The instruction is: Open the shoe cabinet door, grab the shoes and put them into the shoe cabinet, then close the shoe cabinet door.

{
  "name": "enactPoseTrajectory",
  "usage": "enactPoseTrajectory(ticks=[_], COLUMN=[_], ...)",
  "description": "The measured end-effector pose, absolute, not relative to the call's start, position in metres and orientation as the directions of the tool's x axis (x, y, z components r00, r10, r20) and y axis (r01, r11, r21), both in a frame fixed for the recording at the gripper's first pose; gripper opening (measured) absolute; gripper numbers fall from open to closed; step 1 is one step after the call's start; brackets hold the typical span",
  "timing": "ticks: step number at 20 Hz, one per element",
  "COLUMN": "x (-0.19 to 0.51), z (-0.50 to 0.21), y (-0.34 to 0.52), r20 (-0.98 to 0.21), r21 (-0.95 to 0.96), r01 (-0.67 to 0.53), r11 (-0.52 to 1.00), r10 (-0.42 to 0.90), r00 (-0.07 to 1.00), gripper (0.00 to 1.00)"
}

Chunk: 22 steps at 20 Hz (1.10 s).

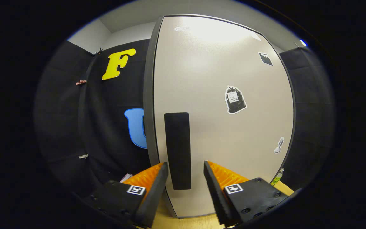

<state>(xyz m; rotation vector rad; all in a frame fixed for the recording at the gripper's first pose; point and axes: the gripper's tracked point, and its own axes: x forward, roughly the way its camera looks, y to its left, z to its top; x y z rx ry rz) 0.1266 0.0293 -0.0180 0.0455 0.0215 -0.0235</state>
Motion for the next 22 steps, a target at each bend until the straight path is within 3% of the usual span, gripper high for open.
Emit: enactPoseTrajectory(ticks=[2,5,8,15,16,22], x=[0.129,0.131,0.134,0.137,0.137,0.132], z=[-0.017,-0.017,-0.014,-0.019,-0.019,-0.019], y=[0.030,0.035,0.036,0.034,0.035,0.034], r20=[-0.013,-0.021,0.013,-0.006,-0.005,-0.013], r21=[0.042,0.031,0.008,-0.002,-0.002,0.006], r01=[0.032,0.029,0.051,0.075,0.071,0.042], r11=[0.999,0.999,0.999,0.997,0.997,0.999], r10=[-0.031,-0.028,-0.051,-0.075,-0.072,-0.042], r00=[0.999,0.999,0.999,0.997,0.997,0.999], gripper=[0.60,0.60,0.45,0.36,0.28,0.29])
